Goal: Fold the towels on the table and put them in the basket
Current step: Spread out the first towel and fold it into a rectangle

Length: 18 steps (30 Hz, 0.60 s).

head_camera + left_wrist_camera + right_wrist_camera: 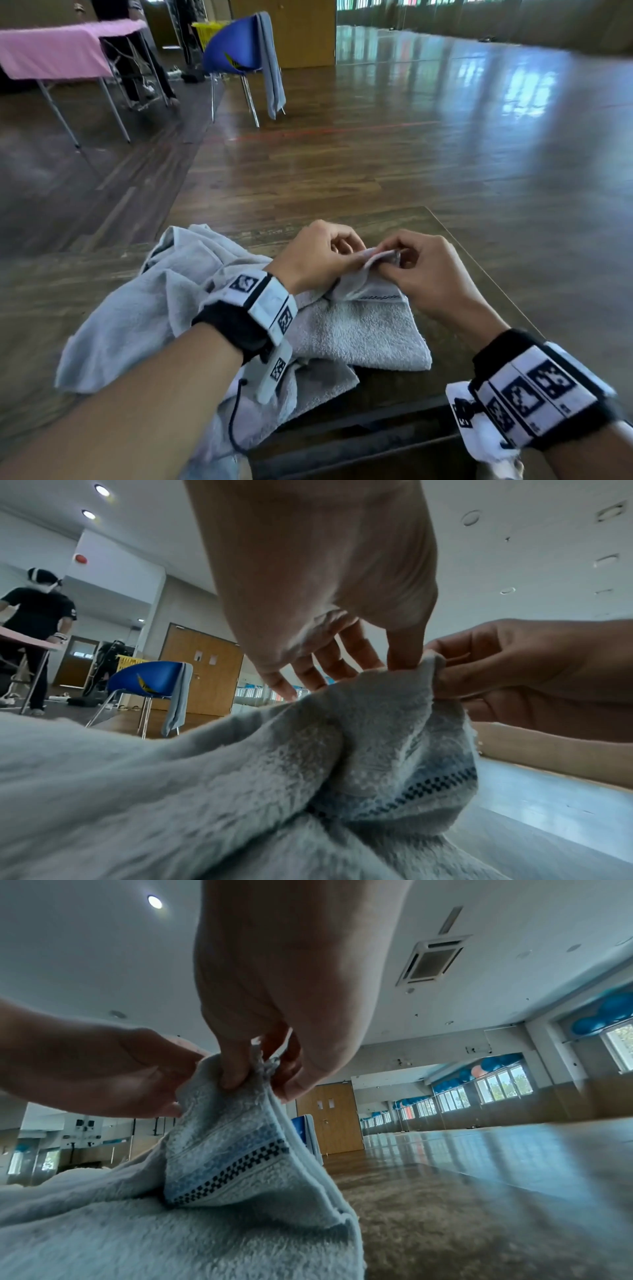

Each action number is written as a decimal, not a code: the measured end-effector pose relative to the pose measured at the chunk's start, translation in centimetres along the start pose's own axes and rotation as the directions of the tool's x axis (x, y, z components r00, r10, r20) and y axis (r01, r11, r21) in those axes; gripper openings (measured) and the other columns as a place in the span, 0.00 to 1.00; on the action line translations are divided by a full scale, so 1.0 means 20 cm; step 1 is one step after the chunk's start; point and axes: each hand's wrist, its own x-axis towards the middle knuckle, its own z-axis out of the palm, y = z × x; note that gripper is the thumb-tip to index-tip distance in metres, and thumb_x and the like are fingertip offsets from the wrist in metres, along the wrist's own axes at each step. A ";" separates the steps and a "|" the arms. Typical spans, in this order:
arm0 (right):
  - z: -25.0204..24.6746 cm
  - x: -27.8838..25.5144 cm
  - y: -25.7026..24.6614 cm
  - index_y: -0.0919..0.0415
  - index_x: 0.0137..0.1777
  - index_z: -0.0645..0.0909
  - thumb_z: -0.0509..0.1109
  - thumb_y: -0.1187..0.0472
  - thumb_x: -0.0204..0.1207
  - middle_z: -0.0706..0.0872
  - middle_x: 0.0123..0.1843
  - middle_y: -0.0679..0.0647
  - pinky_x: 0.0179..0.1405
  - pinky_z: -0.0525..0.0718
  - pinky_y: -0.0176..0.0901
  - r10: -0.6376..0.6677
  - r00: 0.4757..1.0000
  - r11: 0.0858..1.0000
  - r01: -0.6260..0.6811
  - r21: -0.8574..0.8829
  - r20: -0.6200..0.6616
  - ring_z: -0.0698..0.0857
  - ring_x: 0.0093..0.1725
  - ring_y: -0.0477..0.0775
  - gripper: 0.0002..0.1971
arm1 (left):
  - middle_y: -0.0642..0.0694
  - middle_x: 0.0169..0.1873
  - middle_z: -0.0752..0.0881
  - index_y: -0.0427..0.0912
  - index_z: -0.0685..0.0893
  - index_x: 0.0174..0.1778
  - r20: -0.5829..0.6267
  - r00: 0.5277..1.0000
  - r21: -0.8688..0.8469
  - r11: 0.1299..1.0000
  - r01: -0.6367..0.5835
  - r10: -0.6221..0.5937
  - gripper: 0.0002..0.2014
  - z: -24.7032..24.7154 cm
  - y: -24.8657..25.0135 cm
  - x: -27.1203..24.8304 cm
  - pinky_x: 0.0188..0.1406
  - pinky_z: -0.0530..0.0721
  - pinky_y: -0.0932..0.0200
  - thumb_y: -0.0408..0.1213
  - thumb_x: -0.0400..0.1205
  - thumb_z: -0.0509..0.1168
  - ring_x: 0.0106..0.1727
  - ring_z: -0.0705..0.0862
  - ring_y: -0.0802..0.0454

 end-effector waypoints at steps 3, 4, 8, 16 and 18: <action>-0.04 0.01 0.03 0.52 0.40 0.90 0.86 0.59 0.67 0.92 0.36 0.50 0.37 0.87 0.44 0.065 0.995 0.996 -0.061 0.058 -0.074 0.88 0.36 0.46 0.07 | 0.51 0.32 0.88 0.42 0.88 0.39 -0.119 0.993 -0.016 1.000 -0.003 0.001 0.10 0.04 0.04 0.06 0.33 0.80 0.62 0.46 0.76 0.75 0.32 0.81 0.58; -0.06 0.02 0.05 0.51 0.40 0.91 0.87 0.58 0.65 0.93 0.38 0.51 0.40 0.89 0.43 0.090 0.989 0.992 -0.079 0.098 -0.114 0.90 0.40 0.47 0.08 | 0.51 0.31 0.87 0.41 0.88 0.38 -0.180 0.984 -0.013 1.000 -0.004 0.001 0.07 0.05 0.05 0.08 0.33 0.80 0.61 0.42 0.77 0.74 0.31 0.80 0.58; -0.09 0.04 0.08 0.41 0.37 0.91 0.88 0.56 0.65 0.93 0.41 0.46 0.38 0.83 0.31 0.127 0.973 0.985 -0.101 0.142 -0.192 0.90 0.41 0.43 0.09 | 0.49 0.33 0.88 0.41 0.87 0.44 -0.198 0.980 -0.046 0.999 0.009 -0.018 0.06 0.09 0.10 0.14 0.34 0.81 0.58 0.40 0.80 0.72 0.31 0.81 0.57; -0.04 0.10 0.09 0.53 0.40 0.87 0.86 0.68 0.66 0.92 0.35 0.49 0.39 0.88 0.39 0.154 0.968 0.975 -0.116 0.192 -0.200 0.90 0.36 0.47 0.12 | 0.60 0.23 0.84 0.47 0.90 0.40 -0.082 0.996 -0.043 0.998 0.038 -0.041 0.13 0.06 0.04 0.12 0.27 0.74 0.71 0.53 0.78 0.75 0.23 0.76 0.67; -0.02 0.09 0.08 0.54 0.37 0.88 0.87 0.67 0.65 0.91 0.33 0.47 0.36 0.85 0.35 0.142 0.969 0.980 -0.108 0.169 -0.202 0.88 0.33 0.43 0.11 | 0.58 0.28 0.86 0.47 0.89 0.40 -0.069 0.996 -0.057 0.997 0.047 -0.051 0.11 0.05 0.00 0.11 0.32 0.78 0.66 0.50 0.78 0.75 0.27 0.78 0.65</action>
